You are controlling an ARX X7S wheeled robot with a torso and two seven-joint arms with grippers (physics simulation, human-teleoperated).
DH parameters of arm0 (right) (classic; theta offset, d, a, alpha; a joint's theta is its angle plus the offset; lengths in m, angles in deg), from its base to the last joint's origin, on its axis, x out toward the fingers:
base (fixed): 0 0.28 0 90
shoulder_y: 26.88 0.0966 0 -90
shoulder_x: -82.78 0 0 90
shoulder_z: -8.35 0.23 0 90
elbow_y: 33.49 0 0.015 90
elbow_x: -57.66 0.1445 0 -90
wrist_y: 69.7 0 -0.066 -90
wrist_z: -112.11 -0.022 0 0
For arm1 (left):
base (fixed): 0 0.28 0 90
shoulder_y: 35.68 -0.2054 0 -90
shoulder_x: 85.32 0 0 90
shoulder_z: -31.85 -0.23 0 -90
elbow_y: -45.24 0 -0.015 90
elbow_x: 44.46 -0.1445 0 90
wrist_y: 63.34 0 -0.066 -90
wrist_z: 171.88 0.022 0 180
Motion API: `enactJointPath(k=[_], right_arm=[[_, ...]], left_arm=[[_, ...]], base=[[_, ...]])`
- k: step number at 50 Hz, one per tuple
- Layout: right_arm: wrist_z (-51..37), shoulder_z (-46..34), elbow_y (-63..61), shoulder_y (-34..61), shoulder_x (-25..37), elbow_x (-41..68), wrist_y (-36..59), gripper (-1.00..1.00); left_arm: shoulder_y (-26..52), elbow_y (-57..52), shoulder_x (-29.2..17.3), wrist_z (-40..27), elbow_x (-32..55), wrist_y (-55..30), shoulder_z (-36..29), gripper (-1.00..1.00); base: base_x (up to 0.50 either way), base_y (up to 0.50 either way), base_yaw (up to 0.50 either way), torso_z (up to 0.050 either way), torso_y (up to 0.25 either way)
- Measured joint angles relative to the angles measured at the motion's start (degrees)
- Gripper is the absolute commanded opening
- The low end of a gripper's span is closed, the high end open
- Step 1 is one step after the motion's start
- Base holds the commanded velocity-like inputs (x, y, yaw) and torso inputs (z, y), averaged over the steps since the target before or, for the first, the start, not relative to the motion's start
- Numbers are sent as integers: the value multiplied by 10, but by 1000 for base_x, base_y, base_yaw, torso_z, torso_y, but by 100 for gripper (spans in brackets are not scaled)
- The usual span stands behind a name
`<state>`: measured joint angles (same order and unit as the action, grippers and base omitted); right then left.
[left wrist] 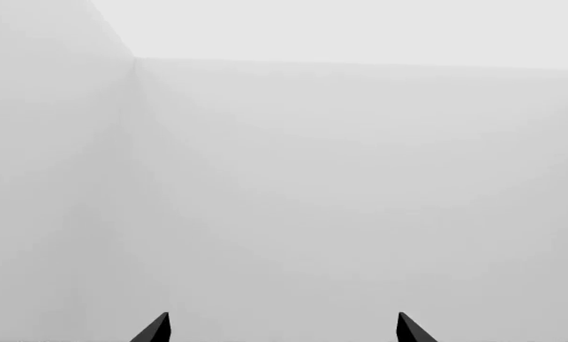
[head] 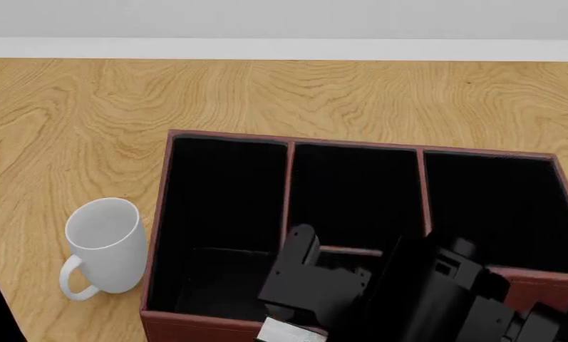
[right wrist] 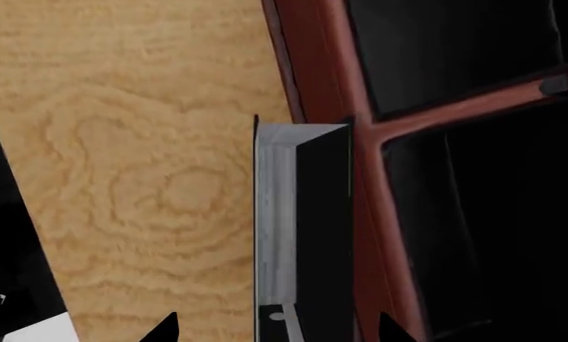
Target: Pick up the book and place it in the right compartment of the caddy.
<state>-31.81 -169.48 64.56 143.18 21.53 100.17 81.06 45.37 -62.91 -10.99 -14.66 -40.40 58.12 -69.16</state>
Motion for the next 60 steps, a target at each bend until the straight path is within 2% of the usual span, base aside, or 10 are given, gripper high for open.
enactJointPath(k=[6, 7, 28, 60], right_arm=[[0, -3, 7, -5, -1, -2, -4, 100], [0, -3, 8, -6, -1, -2, -4, -100], [-10, -1, -6, -4, 8, 5, 3, -100], [-29, 80, -173, 71, 83, 101, 56, -100]], left_arm=[[1, 1, -1, -1, 1, -1, -1, 100], [1, 1, -1, -2, 1, -1, -1, 100], [1, 0, -5, -7, 0, 3, -4, 100], [-1, -3, -10, -15, -3, 11, -7, 100]], base=[[0, 0, 0, 0, 0], [0, 0, 0, 0, 0], [0, 0, 0, 0, 0], [0, 0, 0, 0, 1]])
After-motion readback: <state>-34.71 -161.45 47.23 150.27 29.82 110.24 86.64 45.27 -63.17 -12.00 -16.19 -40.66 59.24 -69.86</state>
